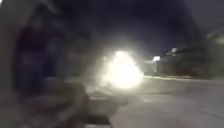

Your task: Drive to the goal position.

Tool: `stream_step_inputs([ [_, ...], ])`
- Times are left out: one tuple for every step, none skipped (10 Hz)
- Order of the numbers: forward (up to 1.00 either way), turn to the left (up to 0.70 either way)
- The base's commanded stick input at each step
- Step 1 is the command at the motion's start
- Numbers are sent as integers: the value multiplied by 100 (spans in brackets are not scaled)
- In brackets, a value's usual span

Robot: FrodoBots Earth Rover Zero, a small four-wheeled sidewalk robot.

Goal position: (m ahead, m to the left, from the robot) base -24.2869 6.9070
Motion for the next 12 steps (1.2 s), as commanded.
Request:
stream_step_inputs([
  [0,-50],
  [0,-50],
  [0,-50],
  [0,-50],
  [0,-50],
  [0,-50],
  [0,-50],
  [0,-50],
  [0,-50],
  [0,-50],
  [0,-50],
  [0,-50],
])
